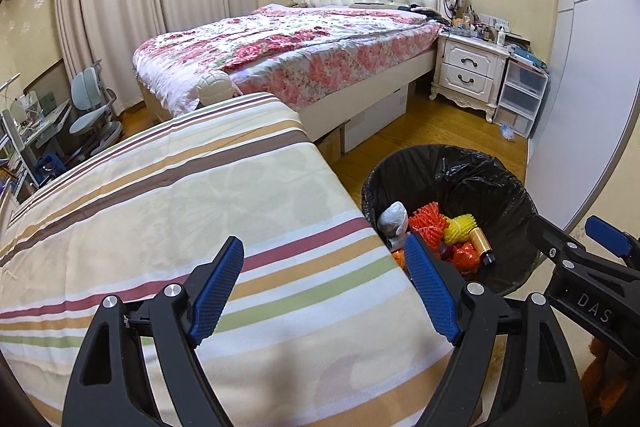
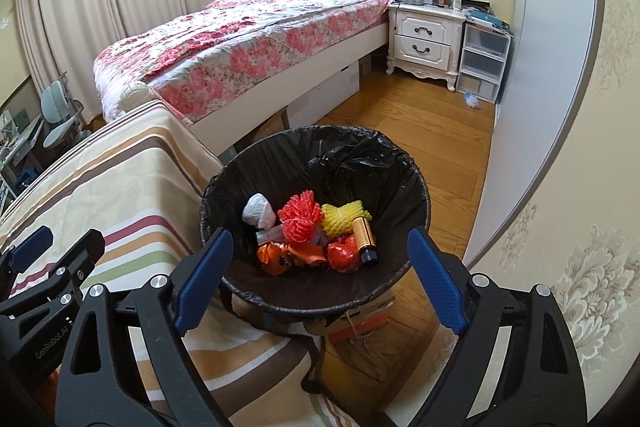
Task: Collect trash
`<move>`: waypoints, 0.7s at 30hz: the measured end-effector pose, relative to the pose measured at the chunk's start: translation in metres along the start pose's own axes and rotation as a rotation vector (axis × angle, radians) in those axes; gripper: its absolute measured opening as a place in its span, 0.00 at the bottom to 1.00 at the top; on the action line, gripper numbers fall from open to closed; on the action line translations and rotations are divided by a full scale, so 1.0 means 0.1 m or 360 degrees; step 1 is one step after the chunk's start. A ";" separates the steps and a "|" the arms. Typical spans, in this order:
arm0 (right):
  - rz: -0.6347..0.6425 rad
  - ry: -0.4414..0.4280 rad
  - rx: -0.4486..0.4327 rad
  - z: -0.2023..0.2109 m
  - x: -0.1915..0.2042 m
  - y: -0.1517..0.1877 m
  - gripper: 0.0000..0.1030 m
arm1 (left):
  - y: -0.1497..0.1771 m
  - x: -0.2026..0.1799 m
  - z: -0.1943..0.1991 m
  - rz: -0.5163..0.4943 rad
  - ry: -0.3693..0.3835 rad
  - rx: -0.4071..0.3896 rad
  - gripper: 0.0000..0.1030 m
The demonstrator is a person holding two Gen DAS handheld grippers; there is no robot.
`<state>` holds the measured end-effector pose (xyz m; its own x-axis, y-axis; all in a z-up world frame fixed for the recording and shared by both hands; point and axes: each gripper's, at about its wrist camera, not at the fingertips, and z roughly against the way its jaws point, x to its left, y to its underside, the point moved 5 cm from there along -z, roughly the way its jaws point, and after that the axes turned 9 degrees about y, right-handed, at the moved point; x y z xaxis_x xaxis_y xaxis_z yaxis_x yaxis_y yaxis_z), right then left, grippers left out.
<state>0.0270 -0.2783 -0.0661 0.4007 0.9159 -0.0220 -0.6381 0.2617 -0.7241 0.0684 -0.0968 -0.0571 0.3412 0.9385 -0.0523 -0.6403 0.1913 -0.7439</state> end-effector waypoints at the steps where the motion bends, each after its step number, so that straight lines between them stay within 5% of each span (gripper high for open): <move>1: 0.0003 -0.0003 -0.0004 0.03 0.01 0.01 0.86 | 0.01 0.02 0.03 0.0005 -0.0003 -0.0004 0.78; 21: 0.0038 -0.0091 -0.0144 0.67 0.13 0.11 0.92 | 0.10 0.19 0.62 0.0085 -0.0024 -0.0133 0.80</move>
<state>-0.0185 -0.2431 -0.0283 0.3466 0.9380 -0.0024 -0.5840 0.2138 -0.7831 0.0256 -0.0594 -0.0246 0.2974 0.9510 -0.0841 -0.5973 0.1166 -0.7935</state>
